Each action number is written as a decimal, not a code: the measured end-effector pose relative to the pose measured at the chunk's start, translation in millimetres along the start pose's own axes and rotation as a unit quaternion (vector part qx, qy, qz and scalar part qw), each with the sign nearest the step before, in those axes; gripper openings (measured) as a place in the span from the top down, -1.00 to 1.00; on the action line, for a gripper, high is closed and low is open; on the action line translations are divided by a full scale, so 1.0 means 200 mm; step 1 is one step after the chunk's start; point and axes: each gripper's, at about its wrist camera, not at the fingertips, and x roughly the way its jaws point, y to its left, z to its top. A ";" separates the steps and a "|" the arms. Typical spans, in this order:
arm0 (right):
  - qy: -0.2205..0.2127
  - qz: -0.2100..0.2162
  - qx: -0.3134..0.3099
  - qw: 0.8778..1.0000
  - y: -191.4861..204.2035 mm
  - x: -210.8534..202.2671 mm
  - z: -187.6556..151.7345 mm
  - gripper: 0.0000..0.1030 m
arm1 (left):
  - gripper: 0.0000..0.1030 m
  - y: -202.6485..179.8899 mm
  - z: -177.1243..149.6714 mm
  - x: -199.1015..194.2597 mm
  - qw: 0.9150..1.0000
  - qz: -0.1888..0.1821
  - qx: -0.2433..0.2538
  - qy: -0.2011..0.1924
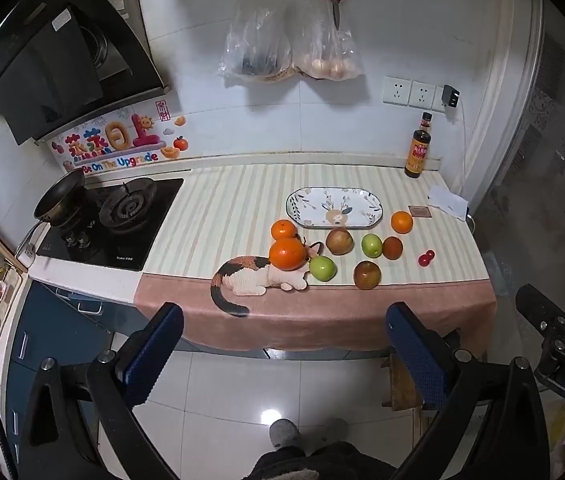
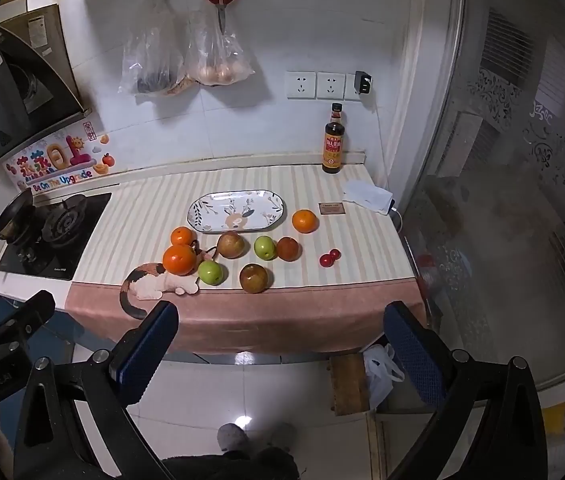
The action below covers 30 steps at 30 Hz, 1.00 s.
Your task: Organize fruits
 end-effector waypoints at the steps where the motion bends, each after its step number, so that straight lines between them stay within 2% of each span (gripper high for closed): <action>1: -0.003 -0.002 0.000 1.000 0.04 -0.01 -0.01 -1.00 | -1.00 0.00 0.00 0.00 1.000 -0.001 0.001 0.000; 30: -0.005 0.007 0.005 1.000 0.02 -0.04 -0.03 -1.00 | -1.00 -0.05 0.05 -0.03 1.000 0.001 0.001 -0.009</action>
